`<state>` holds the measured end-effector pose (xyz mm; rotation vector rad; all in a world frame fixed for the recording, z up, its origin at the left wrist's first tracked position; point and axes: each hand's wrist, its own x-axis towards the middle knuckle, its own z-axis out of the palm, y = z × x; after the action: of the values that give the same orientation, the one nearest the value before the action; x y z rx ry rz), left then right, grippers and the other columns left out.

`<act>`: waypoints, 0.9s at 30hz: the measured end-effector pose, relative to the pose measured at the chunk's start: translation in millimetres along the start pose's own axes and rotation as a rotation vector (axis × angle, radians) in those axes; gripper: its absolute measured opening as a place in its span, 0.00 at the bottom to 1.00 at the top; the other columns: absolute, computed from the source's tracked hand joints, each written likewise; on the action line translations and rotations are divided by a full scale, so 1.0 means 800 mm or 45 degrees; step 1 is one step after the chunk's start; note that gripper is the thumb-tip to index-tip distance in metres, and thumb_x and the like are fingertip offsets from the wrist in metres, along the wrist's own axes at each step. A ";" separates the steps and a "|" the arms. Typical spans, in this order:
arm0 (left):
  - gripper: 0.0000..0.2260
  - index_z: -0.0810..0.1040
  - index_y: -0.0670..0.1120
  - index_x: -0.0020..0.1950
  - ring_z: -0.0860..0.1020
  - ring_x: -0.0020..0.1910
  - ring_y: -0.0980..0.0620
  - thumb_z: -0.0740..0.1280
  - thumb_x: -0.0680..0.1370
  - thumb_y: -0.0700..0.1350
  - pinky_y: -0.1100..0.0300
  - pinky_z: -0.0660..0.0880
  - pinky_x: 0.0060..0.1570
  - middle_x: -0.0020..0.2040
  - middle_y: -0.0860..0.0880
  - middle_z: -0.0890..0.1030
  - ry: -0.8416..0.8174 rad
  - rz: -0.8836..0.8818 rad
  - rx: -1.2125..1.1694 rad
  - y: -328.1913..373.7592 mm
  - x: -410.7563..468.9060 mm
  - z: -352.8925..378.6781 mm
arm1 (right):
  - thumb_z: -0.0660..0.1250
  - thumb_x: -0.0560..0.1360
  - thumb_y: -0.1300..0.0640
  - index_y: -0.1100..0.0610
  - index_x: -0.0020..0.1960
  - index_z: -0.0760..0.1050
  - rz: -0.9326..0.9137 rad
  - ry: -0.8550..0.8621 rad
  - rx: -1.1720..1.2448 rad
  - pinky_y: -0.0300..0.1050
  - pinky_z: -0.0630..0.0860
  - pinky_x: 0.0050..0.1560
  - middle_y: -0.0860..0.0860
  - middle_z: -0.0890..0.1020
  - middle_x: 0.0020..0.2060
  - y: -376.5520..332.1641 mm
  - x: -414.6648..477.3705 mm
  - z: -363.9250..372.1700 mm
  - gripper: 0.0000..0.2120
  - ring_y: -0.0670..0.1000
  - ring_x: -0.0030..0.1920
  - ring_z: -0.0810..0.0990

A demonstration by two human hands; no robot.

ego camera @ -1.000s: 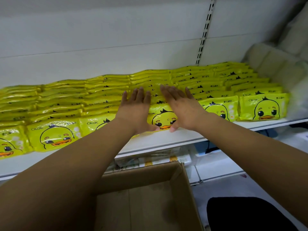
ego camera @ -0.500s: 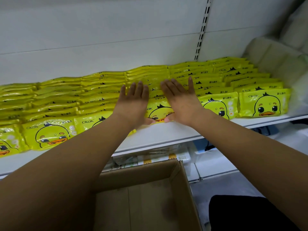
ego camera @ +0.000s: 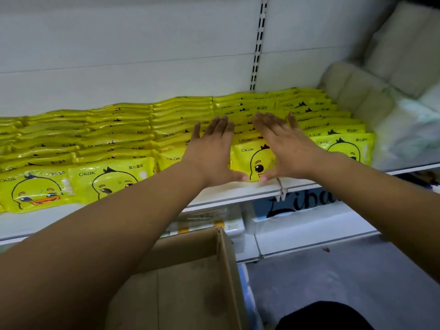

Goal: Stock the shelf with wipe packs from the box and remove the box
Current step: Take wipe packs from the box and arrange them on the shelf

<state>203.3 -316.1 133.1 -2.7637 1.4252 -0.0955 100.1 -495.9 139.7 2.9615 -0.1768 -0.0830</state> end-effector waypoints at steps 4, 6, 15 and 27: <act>0.61 0.44 0.43 0.83 0.43 0.83 0.46 0.67 0.66 0.77 0.38 0.42 0.79 0.84 0.43 0.44 -0.065 0.009 0.061 0.033 0.027 0.008 | 0.76 0.59 0.28 0.54 0.81 0.35 0.035 -0.052 -0.015 0.66 0.39 0.78 0.55 0.40 0.82 0.035 -0.007 0.013 0.70 0.56 0.81 0.40; 0.61 0.44 0.42 0.83 0.44 0.83 0.45 0.67 0.65 0.78 0.37 0.43 0.79 0.84 0.42 0.45 -0.084 -0.005 0.108 0.043 0.034 0.012 | 0.76 0.59 0.29 0.54 0.82 0.36 0.056 -0.020 -0.010 0.66 0.41 0.78 0.56 0.44 0.82 0.042 -0.004 0.021 0.69 0.57 0.81 0.43; 0.57 0.46 0.40 0.82 0.49 0.82 0.38 0.69 0.69 0.73 0.37 0.47 0.79 0.83 0.38 0.47 0.007 -0.006 0.306 0.046 0.050 0.027 | 0.74 0.63 0.29 0.52 0.81 0.34 -0.038 0.050 0.000 0.63 0.43 0.79 0.54 0.40 0.82 0.059 0.010 0.035 0.66 0.57 0.81 0.42; 0.55 0.64 0.37 0.78 0.67 0.75 0.33 0.76 0.62 0.69 0.33 0.64 0.72 0.77 0.34 0.65 0.151 -0.073 0.426 0.033 0.077 0.045 | 0.80 0.60 0.38 0.55 0.82 0.48 0.068 0.283 -0.093 0.72 0.49 0.75 0.58 0.56 0.81 0.053 0.042 0.054 0.63 0.59 0.80 0.56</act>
<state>219.7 -381.9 98.3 -2.5573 1.2207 -0.4613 125.8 -548.7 103.1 2.8629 -0.2173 0.2408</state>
